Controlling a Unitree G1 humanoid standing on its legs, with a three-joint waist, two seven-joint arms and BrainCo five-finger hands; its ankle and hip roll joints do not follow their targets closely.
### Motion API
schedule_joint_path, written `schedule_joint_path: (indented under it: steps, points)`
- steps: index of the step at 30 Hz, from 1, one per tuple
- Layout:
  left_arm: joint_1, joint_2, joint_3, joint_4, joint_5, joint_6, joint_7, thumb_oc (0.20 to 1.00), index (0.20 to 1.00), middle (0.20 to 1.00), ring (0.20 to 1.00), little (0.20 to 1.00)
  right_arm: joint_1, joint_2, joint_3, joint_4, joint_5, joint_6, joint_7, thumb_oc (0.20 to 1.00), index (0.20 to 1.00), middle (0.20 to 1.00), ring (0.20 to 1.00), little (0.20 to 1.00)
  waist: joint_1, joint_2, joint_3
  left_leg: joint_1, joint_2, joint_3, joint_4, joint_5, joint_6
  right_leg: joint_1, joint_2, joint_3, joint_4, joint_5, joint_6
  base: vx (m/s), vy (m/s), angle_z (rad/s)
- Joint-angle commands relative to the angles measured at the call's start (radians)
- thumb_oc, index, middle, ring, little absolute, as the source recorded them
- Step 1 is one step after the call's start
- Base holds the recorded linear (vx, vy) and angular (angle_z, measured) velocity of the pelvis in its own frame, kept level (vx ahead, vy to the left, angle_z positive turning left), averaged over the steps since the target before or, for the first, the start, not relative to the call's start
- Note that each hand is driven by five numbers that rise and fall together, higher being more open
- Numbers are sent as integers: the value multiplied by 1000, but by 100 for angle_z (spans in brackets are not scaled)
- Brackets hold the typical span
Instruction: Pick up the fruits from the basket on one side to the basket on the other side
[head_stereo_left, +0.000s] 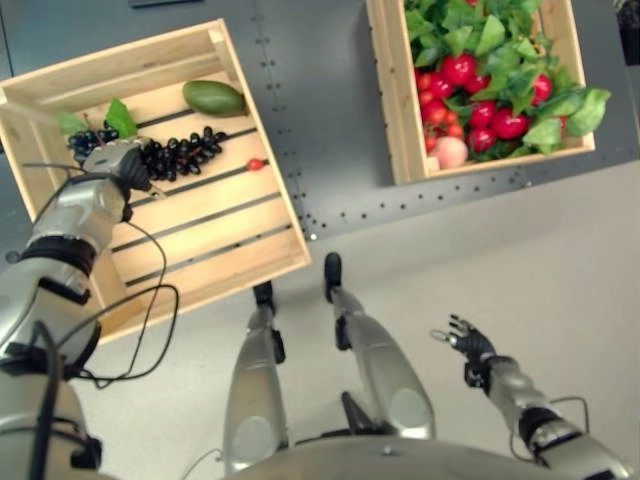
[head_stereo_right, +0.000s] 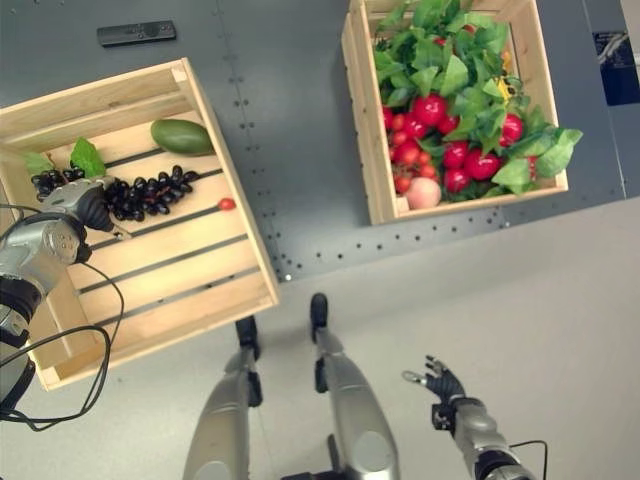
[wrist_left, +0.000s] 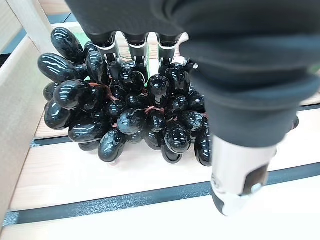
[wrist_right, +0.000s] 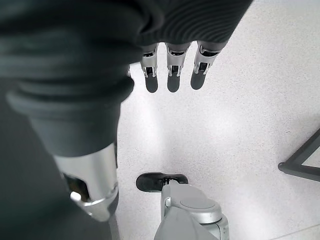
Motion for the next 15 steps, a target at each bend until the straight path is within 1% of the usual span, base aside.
schedule_joint_path:
  steps: [1, 8, 15]
  points:
    - [63, -26, 38, 39, 18, 11, -6, 1000, 1000, 1000, 1000, 1000, 48, -67, 11, -28, 25, -20, 1, 1000, 1000, 1000, 1000, 1000, -10, -23, -4, -53, -31, 3, 98, -92, 57, -21, -10, -8, 65, -55, 84, 0, 0, 0]
    - [50, -50, 34, 44, 12, 11, 6, 1000, 1000, 1000, 1000, 1000, 46, -68, 19, -38, 31, -22, 1, 1000, 1000, 1000, 1000, 1000, -20, -34, -10, -68, -28, 1, 98, -90, 57, -41, -3, -6, 72, -56, 82, 0, 0, 0]
    - [55, -54, 30, 54, 22, 9, 11, 1000, 1000, 1000, 1000, 1000, 50, -65, 22, -31, 31, -22, 3, 1000, 1000, 1000, 1000, 1000, -25, -35, -14, -89, -24, -3, 107, -93, 56, -62, -2, -8, 81, -61, 80, 0, 0, 0]
